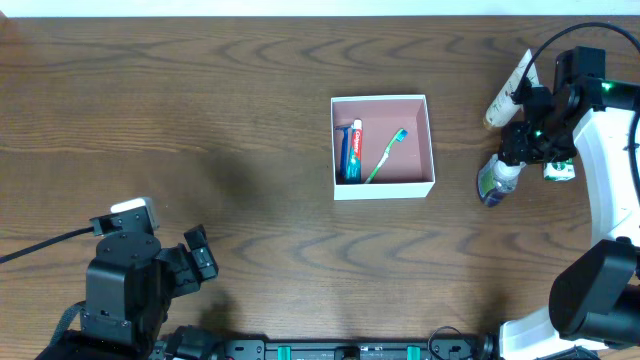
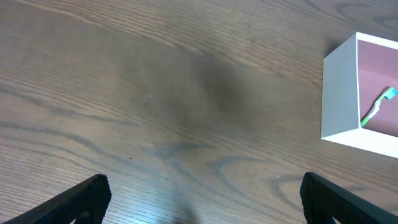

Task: Pack container
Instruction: 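Close the right gripper on the pump bottle's top and lift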

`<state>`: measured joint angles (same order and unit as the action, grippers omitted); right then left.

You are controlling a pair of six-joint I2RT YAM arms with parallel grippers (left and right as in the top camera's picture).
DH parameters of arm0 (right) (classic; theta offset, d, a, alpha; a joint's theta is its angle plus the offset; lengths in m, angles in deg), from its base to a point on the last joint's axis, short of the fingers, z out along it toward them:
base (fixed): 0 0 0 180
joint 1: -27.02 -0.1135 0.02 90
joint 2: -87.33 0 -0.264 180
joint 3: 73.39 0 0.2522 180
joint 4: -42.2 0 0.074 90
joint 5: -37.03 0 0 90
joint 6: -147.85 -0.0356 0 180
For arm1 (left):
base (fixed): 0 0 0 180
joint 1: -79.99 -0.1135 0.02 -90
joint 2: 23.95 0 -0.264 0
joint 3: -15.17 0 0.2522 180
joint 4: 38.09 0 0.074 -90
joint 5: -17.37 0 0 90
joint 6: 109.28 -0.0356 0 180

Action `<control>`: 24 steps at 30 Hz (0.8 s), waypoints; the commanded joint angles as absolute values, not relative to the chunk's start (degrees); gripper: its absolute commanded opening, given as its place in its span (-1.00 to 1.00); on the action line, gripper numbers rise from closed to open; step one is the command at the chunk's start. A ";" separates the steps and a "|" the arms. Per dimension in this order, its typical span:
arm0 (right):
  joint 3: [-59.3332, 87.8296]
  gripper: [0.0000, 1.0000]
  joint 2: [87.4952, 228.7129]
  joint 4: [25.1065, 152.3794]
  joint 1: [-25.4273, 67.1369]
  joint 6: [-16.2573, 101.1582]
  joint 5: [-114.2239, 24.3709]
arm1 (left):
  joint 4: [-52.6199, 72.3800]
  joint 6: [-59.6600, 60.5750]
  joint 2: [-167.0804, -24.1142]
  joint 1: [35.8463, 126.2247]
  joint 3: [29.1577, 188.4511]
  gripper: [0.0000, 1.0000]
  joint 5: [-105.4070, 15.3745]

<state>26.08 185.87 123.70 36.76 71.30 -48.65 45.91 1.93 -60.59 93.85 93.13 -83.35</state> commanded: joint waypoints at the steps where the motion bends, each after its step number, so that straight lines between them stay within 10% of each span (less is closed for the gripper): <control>1: 25.82 0.08 186.38 123.70 37.08 71.17 -47.98 | 45.95 2.46 -60.59 93.50 93.09 0.96 -83.79; 24: 25.32 -0.11 186.46 123.94 34.99 71.17 -48.06 | 45.95 2.46 -60.59 93.50 93.09 0.96 -83.79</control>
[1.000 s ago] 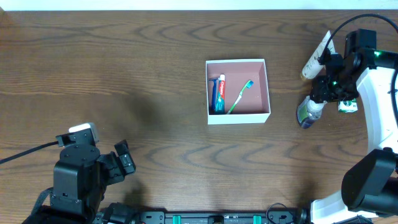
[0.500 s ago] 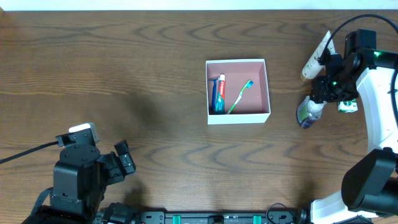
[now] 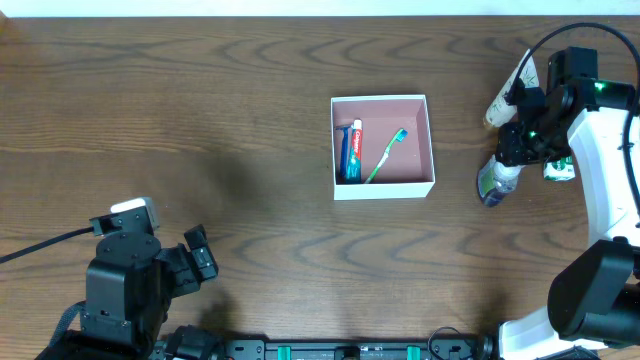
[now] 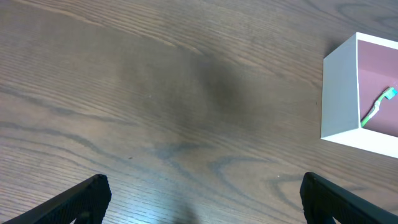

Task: Pack container
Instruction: 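Close the right gripper on the pump bottle's top and lift, then carry the pump bottle with the right gripper over the box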

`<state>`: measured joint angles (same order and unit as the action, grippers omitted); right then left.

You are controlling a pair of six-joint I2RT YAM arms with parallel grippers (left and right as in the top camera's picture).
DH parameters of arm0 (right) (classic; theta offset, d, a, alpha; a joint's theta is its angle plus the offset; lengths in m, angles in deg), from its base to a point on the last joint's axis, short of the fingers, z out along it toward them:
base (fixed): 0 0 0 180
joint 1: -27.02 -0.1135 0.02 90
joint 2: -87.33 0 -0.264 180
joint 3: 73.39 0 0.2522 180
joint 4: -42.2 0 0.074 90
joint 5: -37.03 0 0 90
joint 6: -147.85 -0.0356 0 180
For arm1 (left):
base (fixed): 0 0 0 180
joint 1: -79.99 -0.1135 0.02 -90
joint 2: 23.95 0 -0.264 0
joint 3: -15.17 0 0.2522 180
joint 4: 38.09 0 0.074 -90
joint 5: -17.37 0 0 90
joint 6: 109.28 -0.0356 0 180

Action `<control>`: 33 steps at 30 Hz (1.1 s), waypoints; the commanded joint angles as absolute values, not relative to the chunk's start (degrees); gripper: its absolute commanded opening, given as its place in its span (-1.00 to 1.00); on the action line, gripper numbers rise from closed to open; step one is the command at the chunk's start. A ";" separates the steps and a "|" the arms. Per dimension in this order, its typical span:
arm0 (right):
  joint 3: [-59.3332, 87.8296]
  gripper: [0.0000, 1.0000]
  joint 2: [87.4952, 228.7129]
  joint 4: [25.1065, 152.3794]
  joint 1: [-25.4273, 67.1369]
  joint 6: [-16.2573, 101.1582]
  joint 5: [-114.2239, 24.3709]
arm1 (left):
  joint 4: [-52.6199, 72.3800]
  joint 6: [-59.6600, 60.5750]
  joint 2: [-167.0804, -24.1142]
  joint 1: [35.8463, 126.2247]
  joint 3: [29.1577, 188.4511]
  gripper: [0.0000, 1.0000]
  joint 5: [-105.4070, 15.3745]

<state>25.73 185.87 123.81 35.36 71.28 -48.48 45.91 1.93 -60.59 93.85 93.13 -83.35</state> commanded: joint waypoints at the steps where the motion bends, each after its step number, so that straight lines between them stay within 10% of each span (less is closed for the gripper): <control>1: 25.32 -0.12 186.46 123.99 34.99 71.17 -48.06 | 45.95 2.46 -60.59 93.50 93.09 0.96 -83.79; 33: 38.30 -0.49 186.44 133.71 34.92 68.81 -48.41 | 45.95 2.46 -60.59 93.50 93.09 0.96 -83.79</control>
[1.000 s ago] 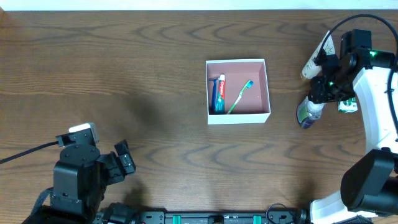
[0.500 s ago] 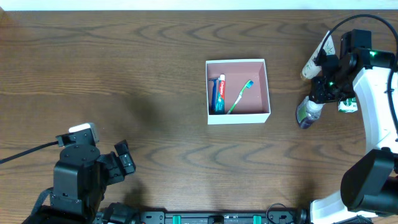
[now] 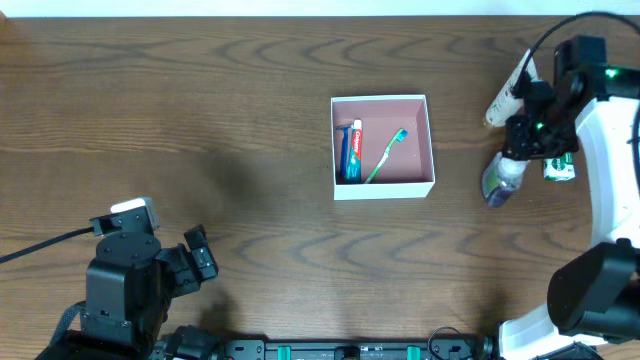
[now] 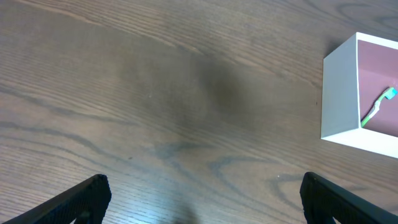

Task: Pack container
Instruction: 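Carry the pump bottle with the right gripper over the box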

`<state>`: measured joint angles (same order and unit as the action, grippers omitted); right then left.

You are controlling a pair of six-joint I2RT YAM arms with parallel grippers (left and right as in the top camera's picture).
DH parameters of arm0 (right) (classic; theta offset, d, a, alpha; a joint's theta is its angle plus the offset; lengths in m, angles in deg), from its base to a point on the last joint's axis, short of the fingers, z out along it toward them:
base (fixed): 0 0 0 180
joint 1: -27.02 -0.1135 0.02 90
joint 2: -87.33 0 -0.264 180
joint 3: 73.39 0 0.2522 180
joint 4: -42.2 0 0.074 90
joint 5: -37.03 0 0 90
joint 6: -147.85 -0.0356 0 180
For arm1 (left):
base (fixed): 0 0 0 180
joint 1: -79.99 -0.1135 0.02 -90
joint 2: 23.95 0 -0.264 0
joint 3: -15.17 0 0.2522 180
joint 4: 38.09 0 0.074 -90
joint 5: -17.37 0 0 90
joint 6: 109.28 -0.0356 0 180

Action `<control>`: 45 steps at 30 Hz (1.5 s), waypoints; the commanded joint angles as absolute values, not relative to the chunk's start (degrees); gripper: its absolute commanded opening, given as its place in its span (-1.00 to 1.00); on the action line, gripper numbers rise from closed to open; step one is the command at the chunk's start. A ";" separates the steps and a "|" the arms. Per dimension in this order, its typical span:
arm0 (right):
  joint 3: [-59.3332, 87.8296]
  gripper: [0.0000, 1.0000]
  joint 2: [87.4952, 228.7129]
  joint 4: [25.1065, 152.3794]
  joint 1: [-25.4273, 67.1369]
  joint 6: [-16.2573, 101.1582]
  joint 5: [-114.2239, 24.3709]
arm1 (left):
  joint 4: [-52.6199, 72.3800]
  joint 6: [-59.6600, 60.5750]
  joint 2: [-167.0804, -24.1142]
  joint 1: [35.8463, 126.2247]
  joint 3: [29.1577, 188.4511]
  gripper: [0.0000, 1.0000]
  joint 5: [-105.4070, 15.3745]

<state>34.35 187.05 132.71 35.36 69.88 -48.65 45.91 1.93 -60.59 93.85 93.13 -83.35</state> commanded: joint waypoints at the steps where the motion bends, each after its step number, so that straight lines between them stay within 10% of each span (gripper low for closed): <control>1: 39.48 -0.48 186.44 134.74 34.90 68.46 -48.35 | 45.95 2.46 -60.59 93.50 93.09 0.96 -83.79; 45: 54.69 -0.40 192.36 127.88 12.95 51.43 -46.05 | 45.95 2.46 -60.59 93.50 93.09 0.96 -83.79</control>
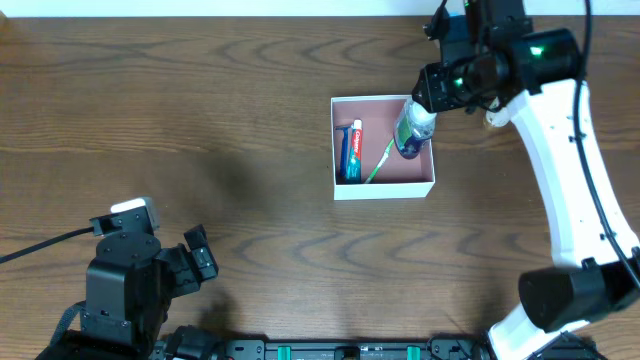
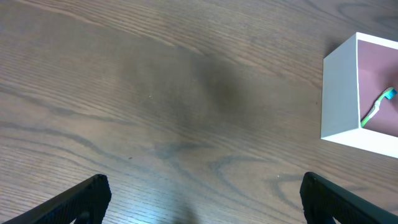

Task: Pack container
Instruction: 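Carry the pump bottle with the right gripper over the box, then lower the pump bottle into the box beside the toothbrush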

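A white box (image 1: 383, 188) with a pink floor sits mid-table; its corner also shows in the left wrist view as the box (image 2: 341, 93). Inside lie a toothpaste tube (image 1: 352, 150) and a green toothbrush (image 1: 386, 155), the toothbrush (image 2: 378, 107) seen again at the frame's right edge. My right gripper (image 1: 424, 108) is shut on a small clear bottle (image 1: 410, 135) with blue-green liquid, held over the box's right part. My left gripper (image 2: 202, 202) rests open at the near left over bare wood, holding nothing.
A white tube (image 1: 493, 116) lies behind the right arm at the far right, mostly hidden. The left arm's base (image 1: 125, 280) fills the near left corner. Dark wooden table (image 1: 200, 120) all around.
The right gripper, with the bottle in it, has gone from the table right of the box to above the box's right side. The left arm is unchanged.
The right gripper stood at the bottle lying right of the box, beside a white tube and a small green-labelled item. It stayed there over two moments, shifting slightly. Now the bottle is off the table and over the box. The left arm never moved.
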`<state>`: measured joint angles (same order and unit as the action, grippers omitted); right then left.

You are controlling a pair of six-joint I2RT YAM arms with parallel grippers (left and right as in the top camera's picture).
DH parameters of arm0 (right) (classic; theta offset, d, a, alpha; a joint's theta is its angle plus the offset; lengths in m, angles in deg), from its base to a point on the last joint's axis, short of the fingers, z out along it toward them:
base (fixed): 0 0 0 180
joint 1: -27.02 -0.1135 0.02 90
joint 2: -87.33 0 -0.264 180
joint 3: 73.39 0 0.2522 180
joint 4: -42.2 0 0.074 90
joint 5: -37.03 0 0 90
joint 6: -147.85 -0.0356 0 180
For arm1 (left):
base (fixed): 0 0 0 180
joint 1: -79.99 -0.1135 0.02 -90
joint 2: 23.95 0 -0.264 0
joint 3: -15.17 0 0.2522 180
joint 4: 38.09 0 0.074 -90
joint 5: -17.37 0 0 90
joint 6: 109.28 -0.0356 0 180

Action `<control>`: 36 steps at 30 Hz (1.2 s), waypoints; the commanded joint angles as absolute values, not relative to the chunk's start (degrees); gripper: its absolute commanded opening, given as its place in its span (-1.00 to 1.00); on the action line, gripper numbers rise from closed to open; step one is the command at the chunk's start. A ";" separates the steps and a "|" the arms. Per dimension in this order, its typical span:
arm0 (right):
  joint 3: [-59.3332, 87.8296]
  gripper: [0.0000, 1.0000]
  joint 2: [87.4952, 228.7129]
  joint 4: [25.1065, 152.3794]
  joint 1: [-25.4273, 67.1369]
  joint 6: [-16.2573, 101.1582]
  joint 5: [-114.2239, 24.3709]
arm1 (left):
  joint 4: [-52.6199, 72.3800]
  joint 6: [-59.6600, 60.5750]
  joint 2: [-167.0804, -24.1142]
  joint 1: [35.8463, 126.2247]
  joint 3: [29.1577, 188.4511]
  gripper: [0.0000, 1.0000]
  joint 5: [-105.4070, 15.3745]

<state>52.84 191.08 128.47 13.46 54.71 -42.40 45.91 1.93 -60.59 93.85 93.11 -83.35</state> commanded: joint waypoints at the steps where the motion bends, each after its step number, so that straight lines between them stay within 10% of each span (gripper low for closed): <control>1: 54.69 -0.40 192.91 127.79 12.95 51.39 -46.34 | 45.95 2.46 -60.59 93.50 93.09 0.96 -83.79; 36: 54.65 -0.40 199.14 120.62 12.36 48.88 -49.77 | 45.95 2.46 -60.59 93.50 93.09 0.96 -83.79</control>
